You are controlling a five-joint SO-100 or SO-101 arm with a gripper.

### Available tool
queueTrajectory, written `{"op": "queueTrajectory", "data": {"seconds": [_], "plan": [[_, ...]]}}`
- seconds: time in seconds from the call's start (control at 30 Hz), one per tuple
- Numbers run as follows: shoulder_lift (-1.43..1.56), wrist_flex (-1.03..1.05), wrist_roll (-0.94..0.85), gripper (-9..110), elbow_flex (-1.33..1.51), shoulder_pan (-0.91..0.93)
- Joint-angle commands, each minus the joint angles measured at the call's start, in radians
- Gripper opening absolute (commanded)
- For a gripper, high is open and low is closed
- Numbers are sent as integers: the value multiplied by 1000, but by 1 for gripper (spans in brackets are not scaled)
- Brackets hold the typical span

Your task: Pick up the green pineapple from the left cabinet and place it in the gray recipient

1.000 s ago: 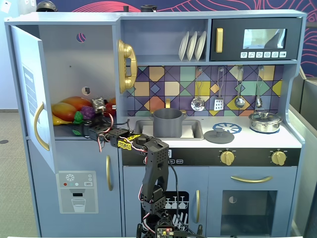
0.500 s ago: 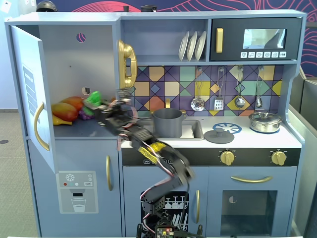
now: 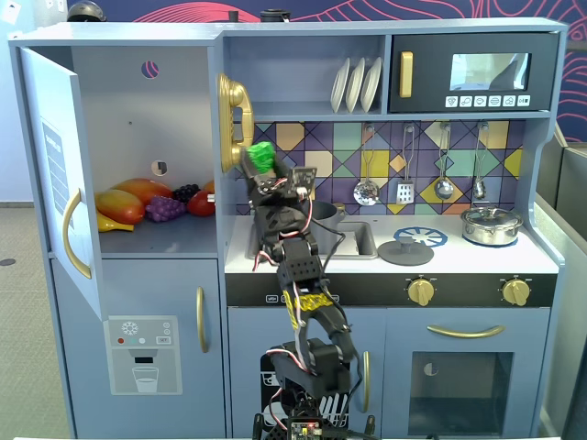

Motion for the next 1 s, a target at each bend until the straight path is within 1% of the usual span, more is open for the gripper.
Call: {"op": "queueTrajectory", "data": {"seconds": [0.0,0.17,0.27,0.53,0.57,0.6,0.67,0.7,0.73,0.77,0.83,0.87,0.97], "plan": [[-133,91,21,0,-138,175],[-347,290,-29,0,-324,249],[-471,367,-58,0,-419,268],[-718,374,-121,0,-523,310],[-736,374,-123,4,-534,319],[-749,373,-100,12,-545,325],[-756,367,-31,32,-560,339],[-756,367,-18,39,-565,339],[-755,368,-11,43,-569,342],[-749,377,-9,44,-572,342],[-715,411,-8,45,-572,344],[-684,434,-14,43,-565,341],[-520,604,-41,29,-509,316]]}}
